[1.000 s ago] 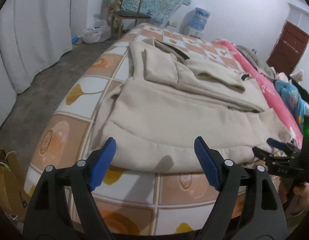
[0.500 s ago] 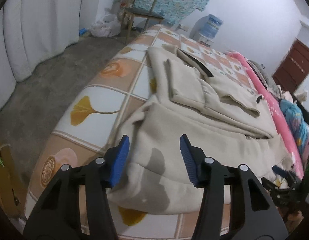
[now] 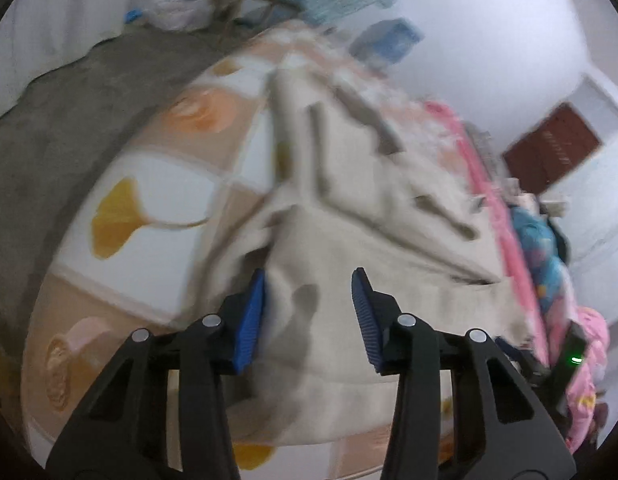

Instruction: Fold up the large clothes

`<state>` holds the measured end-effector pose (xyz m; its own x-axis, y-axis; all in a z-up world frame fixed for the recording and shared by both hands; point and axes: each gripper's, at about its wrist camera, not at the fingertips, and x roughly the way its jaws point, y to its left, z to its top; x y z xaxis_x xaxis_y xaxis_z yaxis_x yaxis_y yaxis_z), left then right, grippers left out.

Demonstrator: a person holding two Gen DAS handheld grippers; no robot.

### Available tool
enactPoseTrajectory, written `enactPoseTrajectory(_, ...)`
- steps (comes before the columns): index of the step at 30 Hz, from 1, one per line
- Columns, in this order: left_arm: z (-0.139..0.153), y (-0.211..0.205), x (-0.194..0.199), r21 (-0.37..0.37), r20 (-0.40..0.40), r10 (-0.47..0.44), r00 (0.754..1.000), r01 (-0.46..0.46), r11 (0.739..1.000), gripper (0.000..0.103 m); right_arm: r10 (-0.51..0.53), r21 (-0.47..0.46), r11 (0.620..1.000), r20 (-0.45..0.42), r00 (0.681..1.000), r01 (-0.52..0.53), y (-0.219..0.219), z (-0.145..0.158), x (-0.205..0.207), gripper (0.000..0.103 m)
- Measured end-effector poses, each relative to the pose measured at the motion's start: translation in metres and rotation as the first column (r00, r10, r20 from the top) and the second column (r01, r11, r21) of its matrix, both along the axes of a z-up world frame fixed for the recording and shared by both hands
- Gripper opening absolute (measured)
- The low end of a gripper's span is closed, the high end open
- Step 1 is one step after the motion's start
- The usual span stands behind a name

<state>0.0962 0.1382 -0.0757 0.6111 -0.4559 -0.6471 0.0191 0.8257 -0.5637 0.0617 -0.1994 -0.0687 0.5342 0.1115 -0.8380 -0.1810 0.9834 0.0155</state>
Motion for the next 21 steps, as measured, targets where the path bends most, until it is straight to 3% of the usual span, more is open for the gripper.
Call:
enactPoseTrajectory(3,0.013,-0.012,-0.004,0.025,0.063,-0.065,0.996,0.063,0.998,0.044,-0.003,0.001,1.000,0.006,1.000,0.003,0.000,0.000,-0.001,0.096)
enactPoseTrajectory(7,-0.003,-0.014,0.005,0.138,-0.037,-0.011,0.999,0.016,0.990,0.044,-0.003,0.002,1.000,0.008,1.000,0.003,-0.001,-0.001,-0.001,0.096)
enactPoseTrajectory(10,-0.002,-0.019,0.004,0.237,-0.049,0.015,0.999,-0.003,0.971,0.039,-0.005,0.007,1.000,0.000,1.000,0.005,-0.002,0.000,-0.001,0.096)
enactPoseTrajectory(13,0.000,-0.031,0.001,0.365,-0.052,0.023,0.998,-0.002,0.931,0.036,-0.007,0.009,1.000,0.006,1.000,0.007,-0.002,0.000,-0.001,0.096)
enactPoseTrajectory(14,0.001,-0.040,-0.001,0.434,-0.048,0.022,0.999,0.001,0.901,0.035,-0.006,0.005,1.000,0.012,1.000,0.006,-0.001,0.000,-0.002,0.096)
enactPoseTrajectory(17,-0.001,-0.054,-0.005,0.549,-0.027,0.022,0.999,-0.003,0.836,0.035,-0.006,0.005,1.000,0.029,1.000,0.006,-0.002,-0.001,-0.004,0.096)
enactPoseTrajectory(21,0.000,-0.064,-0.009,0.622,-0.006,0.035,0.999,-0.024,0.782,0.035,0.009,0.012,1.000,0.042,0.999,-0.009,-0.004,0.000,-0.006,0.096)
